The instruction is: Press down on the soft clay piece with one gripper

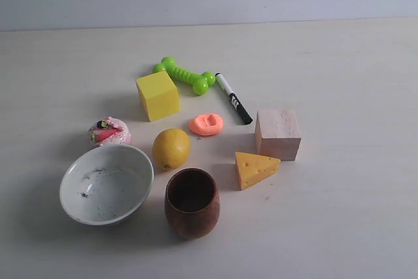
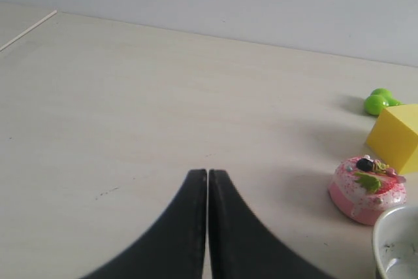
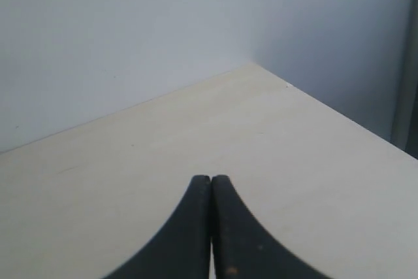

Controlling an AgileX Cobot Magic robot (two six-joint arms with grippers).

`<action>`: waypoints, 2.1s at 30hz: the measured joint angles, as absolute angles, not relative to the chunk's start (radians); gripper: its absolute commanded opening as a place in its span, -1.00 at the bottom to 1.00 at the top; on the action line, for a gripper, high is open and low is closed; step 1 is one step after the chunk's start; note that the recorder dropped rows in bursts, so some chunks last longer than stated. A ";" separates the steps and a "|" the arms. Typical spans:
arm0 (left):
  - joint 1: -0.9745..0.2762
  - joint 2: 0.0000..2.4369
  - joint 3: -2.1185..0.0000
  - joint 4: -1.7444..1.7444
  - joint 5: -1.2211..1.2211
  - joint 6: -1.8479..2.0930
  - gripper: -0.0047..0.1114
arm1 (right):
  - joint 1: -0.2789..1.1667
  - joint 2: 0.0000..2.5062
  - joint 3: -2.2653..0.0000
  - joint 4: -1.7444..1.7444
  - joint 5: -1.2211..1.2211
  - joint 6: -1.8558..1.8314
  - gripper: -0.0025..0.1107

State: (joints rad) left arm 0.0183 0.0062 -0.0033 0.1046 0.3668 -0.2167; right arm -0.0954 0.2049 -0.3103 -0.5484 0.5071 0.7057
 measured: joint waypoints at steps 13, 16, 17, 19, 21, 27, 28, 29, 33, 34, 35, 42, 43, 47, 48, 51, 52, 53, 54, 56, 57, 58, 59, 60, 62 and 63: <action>0.018 0.006 -0.003 0.105 0.367 -0.217 -0.85 | -0.095 0.078 -0.104 -0.121 0.233 0.208 -0.96; 0.018 0.006 -0.003 0.105 0.367 -0.217 -0.85 | -0.095 0.052 -0.070 -0.067 0.223 0.120 -0.96; 0.018 0.006 -0.003 0.105 0.367 -0.217 -0.85 | -0.095 0.049 -0.062 -0.062 0.220 0.109 -0.96; 0.018 0.006 -0.003 0.105 0.367 -0.217 -0.85 | -0.095 0.042 -0.045 -0.055 0.212 0.097 -0.96; 0.018 0.006 -0.003 0.105 0.367 -0.217 -0.85 | -0.095 0.042 -0.025 -0.045 0.201 0.092 -0.96; 0.018 0.006 -0.003 0.105 0.367 -0.217 -0.85 | -0.095 0.015 -0.004 -0.035 0.204 0.080 -0.96; 0.018 0.006 -0.003 0.105 0.367 -0.217 -0.85 | -0.095 0.010 -0.004 -0.035 0.209 0.069 -0.96; 0.018 0.006 -0.003 0.105 0.367 -0.217 -0.85 | -0.095 0.007 -0.004 -0.035 0.214 0.061 -0.96; 0.018 0.006 -0.003 0.105 0.367 -0.217 -0.85 | -0.095 0.006 -0.004 -0.027 0.256 0.024 -0.96; 0.018 0.006 -0.003 0.105 0.367 -0.217 -0.85 | -0.095 0.006 -0.004 -0.024 0.261 0.022 -0.96; 0.018 0.006 -0.003 0.105 0.367 -0.217 -0.85 | -0.095 0.006 -0.004 -0.024 0.268 0.020 -0.96; 0.018 0.006 -0.003 0.105 0.367 -0.217 -0.85 | -0.095 0.006 -0.004 -0.017 0.283 0.011 -0.96; 0.018 0.006 -0.003 0.105 0.367 -0.217 -0.85 | -0.095 0.006 -0.004 -0.017 0.285 0.011 -0.96; 0.018 0.006 -0.003 0.105 0.367 -0.217 -0.85 | -0.095 0.006 -0.004 -0.012 0.298 0.011 -0.96; 0.018 0.006 -0.003 0.105 0.367 -0.217 -0.85 | -0.095 0.006 -0.004 -0.012 0.302 0.011 -0.96; 0.018 0.006 -0.003 0.105 0.367 -0.217 -0.85 | -0.095 0.006 -0.004 -0.010 0.320 0.011 -0.96; 0.018 0.006 -0.003 0.105 0.367 -0.217 -0.85 | -0.095 0.006 -0.004 -0.010 0.327 0.011 -0.96; 0.018 0.006 -0.003 0.105 0.367 -0.217 -0.85 | -0.095 0.006 -0.004 -0.010 0.334 0.011 -0.96; 0.018 0.006 -0.003 0.105 0.367 -0.217 -0.85 | -0.095 0.006 -0.004 -0.010 0.339 0.011 -0.96; 0.018 0.006 -0.003 0.105 0.367 -0.217 -0.85 | -0.095 0.006 -0.004 -0.010 0.340 0.011 -0.96; 0.018 0.006 -0.003 0.105 0.367 -0.217 -0.85 | -0.095 0.006 -0.004 -0.010 0.340 0.011 -0.96; 0.018 0.006 -0.003 0.105 0.367 -0.217 -0.85 | -0.095 0.006 -0.004 -0.010 0.341 0.011 -0.96; 0.018 0.006 -0.003 0.105 0.367 -0.217 -0.85 | -0.095 0.006 -0.004 -0.010 0.341 0.011 -0.96; 0.018 0.006 -0.003 0.105 0.367 -0.217 -0.85 | -0.095 0.006 -0.004 -0.012 0.341 0.011 -0.96; 0.018 0.006 -0.003 0.105 0.367 -0.217 -0.85 | -0.095 0.006 -0.004 -0.012 0.341 0.011 -0.96; 0.018 0.006 -0.003 0.105 0.367 -0.217 -0.85 | -0.095 0.006 -0.004 -0.012 0.341 0.011 -0.96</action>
